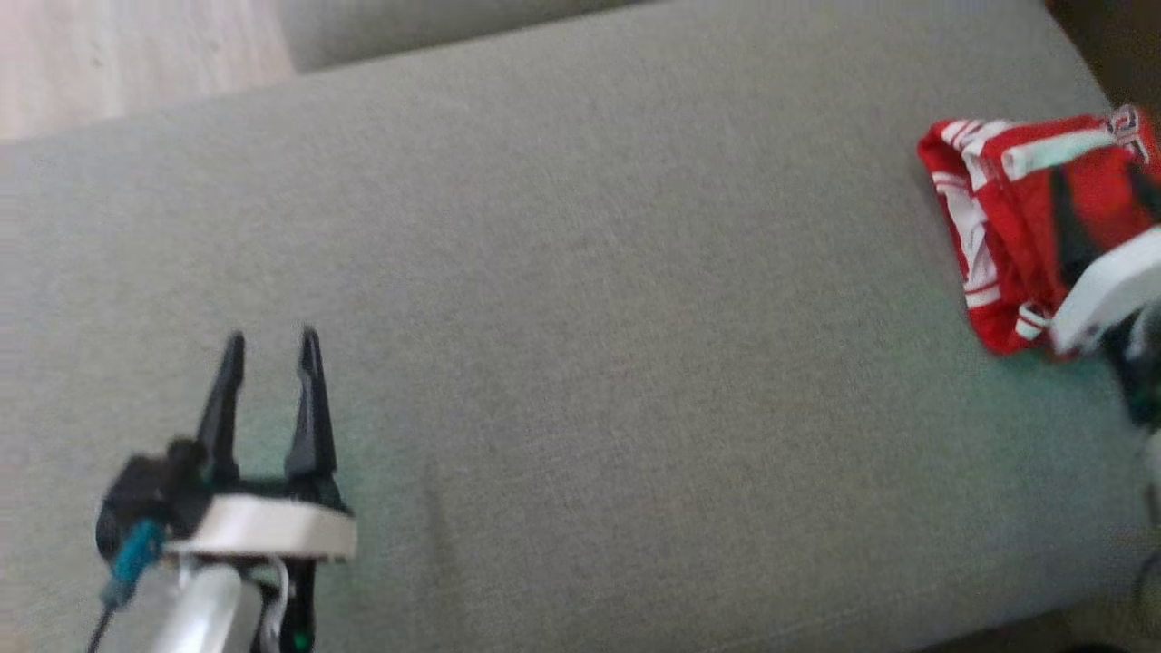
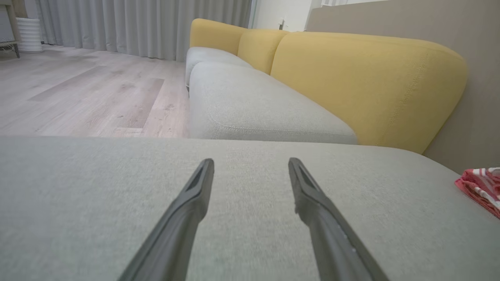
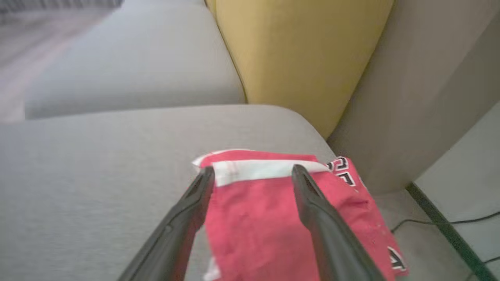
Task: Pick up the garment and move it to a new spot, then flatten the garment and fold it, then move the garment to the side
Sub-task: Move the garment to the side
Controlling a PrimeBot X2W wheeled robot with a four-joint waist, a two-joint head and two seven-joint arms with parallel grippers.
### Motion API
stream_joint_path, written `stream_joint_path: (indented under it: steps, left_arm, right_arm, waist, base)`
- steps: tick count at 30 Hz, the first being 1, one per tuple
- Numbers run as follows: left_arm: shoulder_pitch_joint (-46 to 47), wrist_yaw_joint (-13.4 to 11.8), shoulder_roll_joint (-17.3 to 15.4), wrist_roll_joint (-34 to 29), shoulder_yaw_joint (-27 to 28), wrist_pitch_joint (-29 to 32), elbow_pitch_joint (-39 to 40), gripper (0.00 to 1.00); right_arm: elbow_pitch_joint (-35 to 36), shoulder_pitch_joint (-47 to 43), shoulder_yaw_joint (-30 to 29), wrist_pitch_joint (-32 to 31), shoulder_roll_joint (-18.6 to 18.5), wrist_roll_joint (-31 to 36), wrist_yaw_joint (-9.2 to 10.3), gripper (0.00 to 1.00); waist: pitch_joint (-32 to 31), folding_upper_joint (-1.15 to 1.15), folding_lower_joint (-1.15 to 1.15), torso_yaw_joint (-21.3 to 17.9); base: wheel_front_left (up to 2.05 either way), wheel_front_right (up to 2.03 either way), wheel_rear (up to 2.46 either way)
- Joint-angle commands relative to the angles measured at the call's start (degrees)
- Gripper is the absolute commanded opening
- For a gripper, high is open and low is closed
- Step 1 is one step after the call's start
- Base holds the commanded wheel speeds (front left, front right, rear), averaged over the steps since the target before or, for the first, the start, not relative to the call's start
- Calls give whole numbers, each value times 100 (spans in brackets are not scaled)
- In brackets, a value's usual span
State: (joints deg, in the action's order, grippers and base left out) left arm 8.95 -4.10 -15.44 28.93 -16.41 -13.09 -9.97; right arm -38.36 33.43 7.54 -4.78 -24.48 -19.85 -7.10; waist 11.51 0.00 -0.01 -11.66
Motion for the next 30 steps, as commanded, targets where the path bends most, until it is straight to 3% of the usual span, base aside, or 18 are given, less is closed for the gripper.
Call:
stream_joint_path:
  steps: [1,8,18,30]
  left_arm:
    - [6,-28,-76,20,247,-68,114,100]
    - [-532,-88,86,5,453,-174,-8,100]
    - [-881,25,124,15,572,-188,-316,100]
    - [-846,139,200,-10,740,-190,-433,100]
  right_arm:
    - [283,-201,-8,157,0,-39,-39,100]
    - [1682,-1617,-165,818,717,24,-39,100]
    - [2338,-2498,-523,1128,1486,674,-39,100]
    - [2589,-2805,-582,874,1699,910,-39,100]
  waist:
    - [-339,0,1,198]
    - [-959,0,1,665]
    - [-1271,0,1,1213]
    - [-1275,0,1,1209]
  base:
    - [0,0,0]
    - [0,0,0]
    - [0,0,0]
    - [0,0,0]
